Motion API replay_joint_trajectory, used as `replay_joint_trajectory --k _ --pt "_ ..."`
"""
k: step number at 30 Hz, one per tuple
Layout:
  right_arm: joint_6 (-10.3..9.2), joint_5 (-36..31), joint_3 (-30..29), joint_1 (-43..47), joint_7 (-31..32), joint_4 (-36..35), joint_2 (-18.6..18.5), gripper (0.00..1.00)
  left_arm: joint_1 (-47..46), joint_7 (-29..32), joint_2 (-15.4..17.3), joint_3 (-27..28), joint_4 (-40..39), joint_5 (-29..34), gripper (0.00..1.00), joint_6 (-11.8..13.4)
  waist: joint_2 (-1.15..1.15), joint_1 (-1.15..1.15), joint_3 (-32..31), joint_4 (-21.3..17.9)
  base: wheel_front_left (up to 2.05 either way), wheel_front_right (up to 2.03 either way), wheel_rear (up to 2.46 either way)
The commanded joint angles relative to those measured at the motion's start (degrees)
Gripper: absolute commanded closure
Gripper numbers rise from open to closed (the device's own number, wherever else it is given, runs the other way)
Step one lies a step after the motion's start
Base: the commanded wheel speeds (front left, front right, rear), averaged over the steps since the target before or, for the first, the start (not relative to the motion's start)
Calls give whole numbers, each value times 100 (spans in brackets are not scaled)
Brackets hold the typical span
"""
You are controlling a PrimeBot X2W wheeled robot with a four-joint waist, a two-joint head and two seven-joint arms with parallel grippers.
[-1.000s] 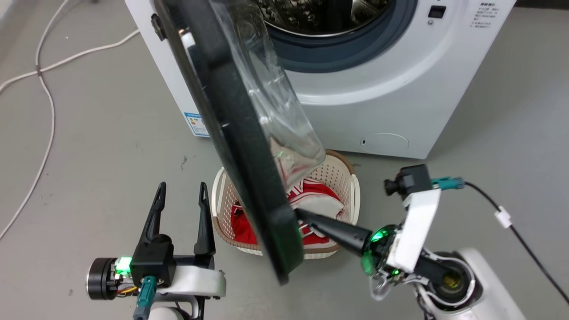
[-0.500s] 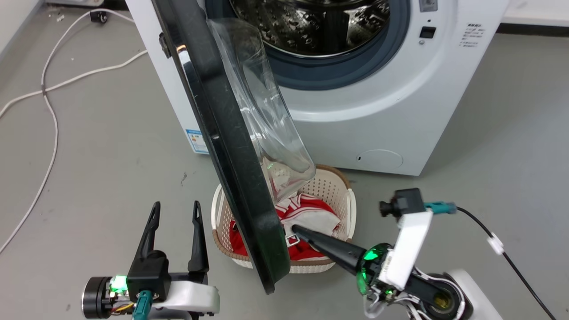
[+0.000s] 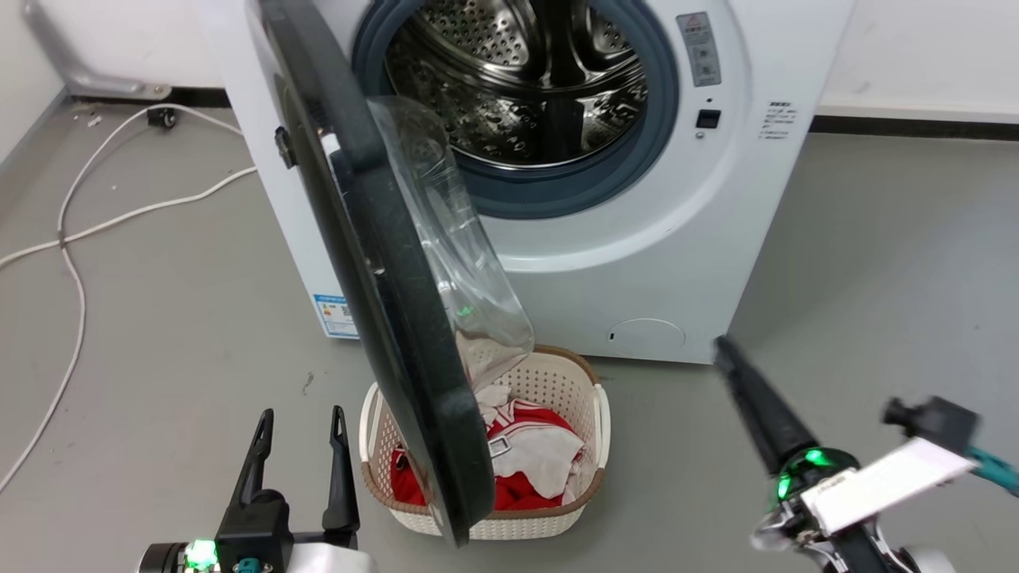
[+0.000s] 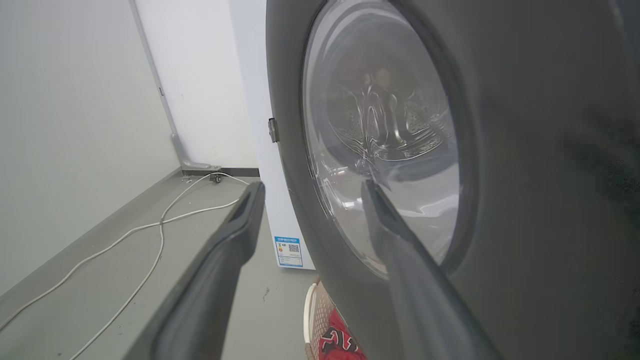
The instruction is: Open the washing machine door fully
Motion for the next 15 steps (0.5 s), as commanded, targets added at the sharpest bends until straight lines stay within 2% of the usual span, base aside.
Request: replay_joint_trajectory --k 1,3,5,7,8,9,12,15 --pt "-2 -412 -16 100 -546 -152 -72 0 76 -14 20 28 -32 -11 0 -8 0 1 -53 -68 0 0 0" --pt "-2 -877 -10 177 -1222 -233 -164 0 97 -14 19 48 -39 -12 0 -16 0 1 -70 -99 0 0 0" --pt "-2 -1821 66 200 -2100 -183 -497 0 124 -14 18 60 -45 -13 0 -19 0 1 -84 -124 0 0 0" --pt "-2 -2743 166 241 -2590 -23 -662 0 134 -14 15 74 -55 -12 0 -19 0 1 -92 -149 0 0 0" --pt "-2 -2743 166 241 -2590 -23 -662 0 134 -14 15 74 -55 -12 0 -19 0 1 -92 -149 0 0 0" --pt "-2 -3166 104 254 -2664 38 -682 0 139 -14 17 82 -55 -14 0 -19 0 1 -93 -162 0 0 0" --pt "-2 -4737 -520 253 -2692 -266 -490 0 141 -14 12 103 -71 -20 0 -22 0 1 -77 -197 0 0 0" --pt "-2 -6256 -749 496 -2692 -571 -278 0 117 -14 11 111 -78 -19 0 -35 0 1 -60 -206 0 0 0"
